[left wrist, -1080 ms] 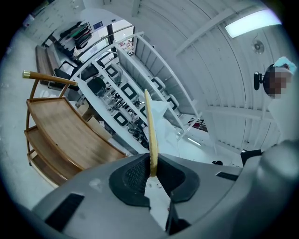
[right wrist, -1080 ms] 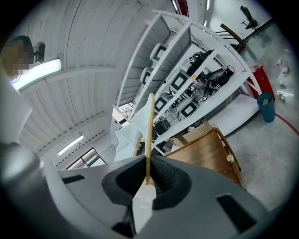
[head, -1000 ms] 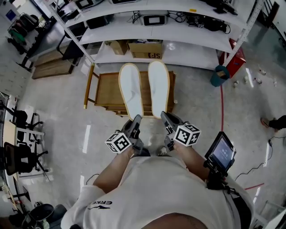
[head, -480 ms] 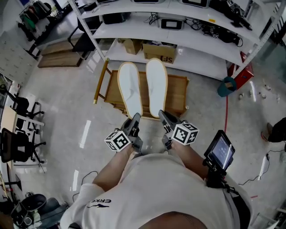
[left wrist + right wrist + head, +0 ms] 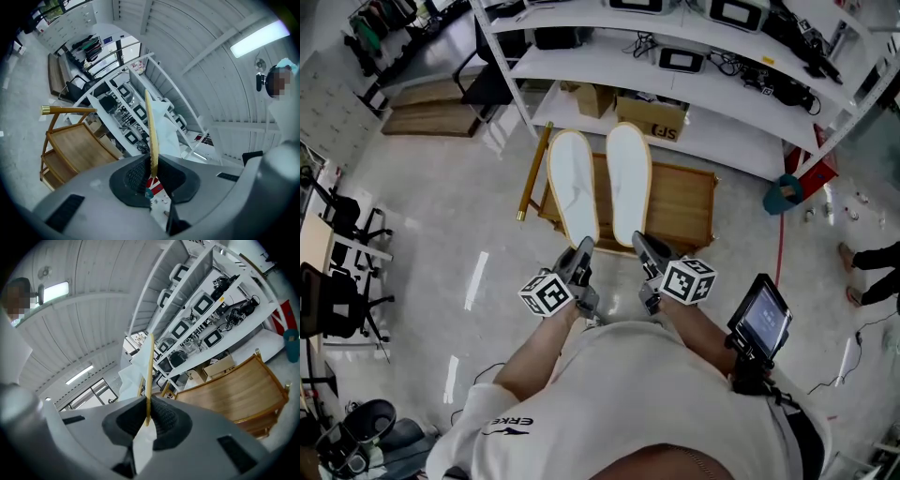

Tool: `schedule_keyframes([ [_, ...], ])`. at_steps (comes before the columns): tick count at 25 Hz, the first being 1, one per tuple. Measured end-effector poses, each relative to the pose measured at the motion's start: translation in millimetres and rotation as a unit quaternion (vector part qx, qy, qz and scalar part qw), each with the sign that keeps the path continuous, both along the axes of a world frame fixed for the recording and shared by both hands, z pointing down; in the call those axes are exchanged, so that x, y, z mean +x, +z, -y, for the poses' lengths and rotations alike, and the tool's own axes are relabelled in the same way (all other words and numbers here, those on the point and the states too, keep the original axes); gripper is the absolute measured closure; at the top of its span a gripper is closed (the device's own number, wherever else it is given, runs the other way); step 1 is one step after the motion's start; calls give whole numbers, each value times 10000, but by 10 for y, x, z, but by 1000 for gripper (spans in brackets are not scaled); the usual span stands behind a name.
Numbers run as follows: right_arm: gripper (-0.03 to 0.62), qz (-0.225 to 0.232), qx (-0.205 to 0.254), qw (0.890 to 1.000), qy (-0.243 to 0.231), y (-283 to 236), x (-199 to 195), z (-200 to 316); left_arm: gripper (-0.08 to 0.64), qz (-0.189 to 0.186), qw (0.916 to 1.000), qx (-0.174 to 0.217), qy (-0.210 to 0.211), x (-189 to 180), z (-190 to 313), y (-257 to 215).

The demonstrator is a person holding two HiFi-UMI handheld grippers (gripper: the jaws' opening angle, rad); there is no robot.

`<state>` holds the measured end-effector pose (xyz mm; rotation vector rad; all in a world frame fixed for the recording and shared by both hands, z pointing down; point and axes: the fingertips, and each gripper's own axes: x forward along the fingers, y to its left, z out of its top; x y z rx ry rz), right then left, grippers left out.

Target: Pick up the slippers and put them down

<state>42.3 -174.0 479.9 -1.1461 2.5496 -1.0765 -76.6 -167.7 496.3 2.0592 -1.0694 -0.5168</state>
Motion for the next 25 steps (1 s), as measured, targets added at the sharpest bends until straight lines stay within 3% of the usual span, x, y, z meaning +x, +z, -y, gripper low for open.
schedule_keyframes([
  [13,563,43,-34,9997,256,93,-896,162,528,-113,9995,-45,276,-851,190,114],
  [25,563,52,-257,9993,261,143,-1057,345,528,-175,9988,-137,430,-950,423,119],
])
